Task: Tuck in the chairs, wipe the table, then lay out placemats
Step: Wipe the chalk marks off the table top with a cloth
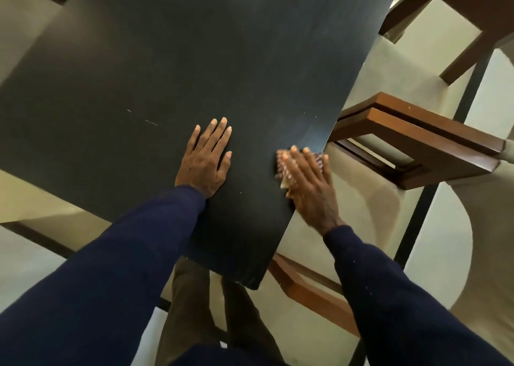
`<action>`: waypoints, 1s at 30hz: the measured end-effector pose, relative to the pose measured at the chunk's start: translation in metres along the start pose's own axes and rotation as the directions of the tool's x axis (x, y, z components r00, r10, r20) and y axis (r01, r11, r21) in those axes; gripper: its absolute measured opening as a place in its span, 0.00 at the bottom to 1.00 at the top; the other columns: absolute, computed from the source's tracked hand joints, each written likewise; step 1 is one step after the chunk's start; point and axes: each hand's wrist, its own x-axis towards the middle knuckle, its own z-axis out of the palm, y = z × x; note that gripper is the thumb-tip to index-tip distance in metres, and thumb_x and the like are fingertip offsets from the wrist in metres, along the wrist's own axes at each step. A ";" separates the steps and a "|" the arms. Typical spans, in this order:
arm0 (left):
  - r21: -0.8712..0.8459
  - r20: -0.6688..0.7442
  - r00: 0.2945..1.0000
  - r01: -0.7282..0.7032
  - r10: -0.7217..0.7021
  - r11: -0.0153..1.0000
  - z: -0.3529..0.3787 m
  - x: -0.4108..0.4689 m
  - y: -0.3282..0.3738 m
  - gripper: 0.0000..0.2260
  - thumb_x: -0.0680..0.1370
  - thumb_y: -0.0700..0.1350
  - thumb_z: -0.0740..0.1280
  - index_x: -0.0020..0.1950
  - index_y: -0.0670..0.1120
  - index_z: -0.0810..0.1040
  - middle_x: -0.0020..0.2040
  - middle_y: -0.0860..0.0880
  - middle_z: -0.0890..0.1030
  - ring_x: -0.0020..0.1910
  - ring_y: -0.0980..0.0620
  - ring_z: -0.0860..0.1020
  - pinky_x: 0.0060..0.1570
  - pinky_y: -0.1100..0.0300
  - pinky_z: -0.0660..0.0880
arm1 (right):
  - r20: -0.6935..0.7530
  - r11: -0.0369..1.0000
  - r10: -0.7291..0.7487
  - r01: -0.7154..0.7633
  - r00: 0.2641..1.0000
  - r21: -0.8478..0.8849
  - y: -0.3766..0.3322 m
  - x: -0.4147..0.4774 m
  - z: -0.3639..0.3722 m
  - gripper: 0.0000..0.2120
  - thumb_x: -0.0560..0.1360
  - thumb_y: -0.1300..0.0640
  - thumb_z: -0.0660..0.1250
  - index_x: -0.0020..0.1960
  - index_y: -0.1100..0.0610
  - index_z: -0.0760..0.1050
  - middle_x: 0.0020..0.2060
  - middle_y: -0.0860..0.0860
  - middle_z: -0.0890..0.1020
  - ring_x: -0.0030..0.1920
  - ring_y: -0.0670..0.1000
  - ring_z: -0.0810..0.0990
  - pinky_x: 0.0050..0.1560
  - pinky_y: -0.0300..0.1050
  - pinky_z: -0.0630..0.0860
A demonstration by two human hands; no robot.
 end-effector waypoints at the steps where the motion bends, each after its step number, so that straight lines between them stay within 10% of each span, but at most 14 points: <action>1: 0.001 -0.001 1.000 -0.003 0.003 1.000 0.000 0.000 0.000 0.24 0.88 0.48 0.58 0.84 0.43 0.65 0.85 0.46 0.61 0.85 0.47 0.58 0.83 0.41 0.55 | -0.016 0.995 0.095 -0.095 0.995 0.000 0.006 0.015 0.000 0.32 0.86 0.45 0.59 0.86 0.54 0.57 0.86 0.56 0.58 0.86 0.61 0.51 0.83 0.72 0.50; 5: 0.009 -0.006 1.000 -0.002 0.002 1.000 0.000 -0.001 0.001 0.24 0.88 0.48 0.57 0.84 0.44 0.64 0.85 0.47 0.61 0.85 0.47 0.58 0.83 0.42 0.55 | -0.051 0.961 0.277 -0.277 0.960 0.005 0.002 0.081 0.003 0.31 0.85 0.51 0.56 0.87 0.52 0.56 0.86 0.55 0.59 0.86 0.60 0.53 0.82 0.72 0.49; 14: -0.030 -0.013 1.000 0.002 -0.003 1.000 -0.002 -0.001 0.000 0.22 0.88 0.44 0.57 0.83 0.44 0.66 0.84 0.47 0.64 0.84 0.48 0.60 0.83 0.43 0.55 | 0.071 0.976 -0.219 0.219 0.973 0.008 -0.043 -0.009 0.011 0.39 0.81 0.43 0.68 0.87 0.51 0.56 0.86 0.55 0.55 0.86 0.60 0.50 0.82 0.73 0.50; 22: 0.021 0.012 1.000 -0.002 0.001 1.000 -0.001 -0.006 0.001 0.24 0.88 0.47 0.56 0.84 0.43 0.64 0.85 0.45 0.62 0.85 0.46 0.59 0.83 0.42 0.55 | -0.040 0.965 0.262 -0.261 0.964 0.009 -0.018 0.050 0.008 0.31 0.85 0.48 0.57 0.87 0.52 0.56 0.86 0.55 0.59 0.86 0.61 0.54 0.82 0.73 0.50; 30: 0.037 0.070 0.998 -0.013 0.010 0.999 0.000 0.001 0.001 0.26 0.88 0.50 0.55 0.86 0.45 0.60 0.86 0.46 0.58 0.85 0.45 0.56 0.83 0.40 0.54 | -0.026 0.995 0.088 -0.086 0.996 0.048 -0.042 0.013 0.010 0.37 0.82 0.45 0.68 0.86 0.52 0.58 0.86 0.55 0.58 0.86 0.60 0.52 0.84 0.69 0.50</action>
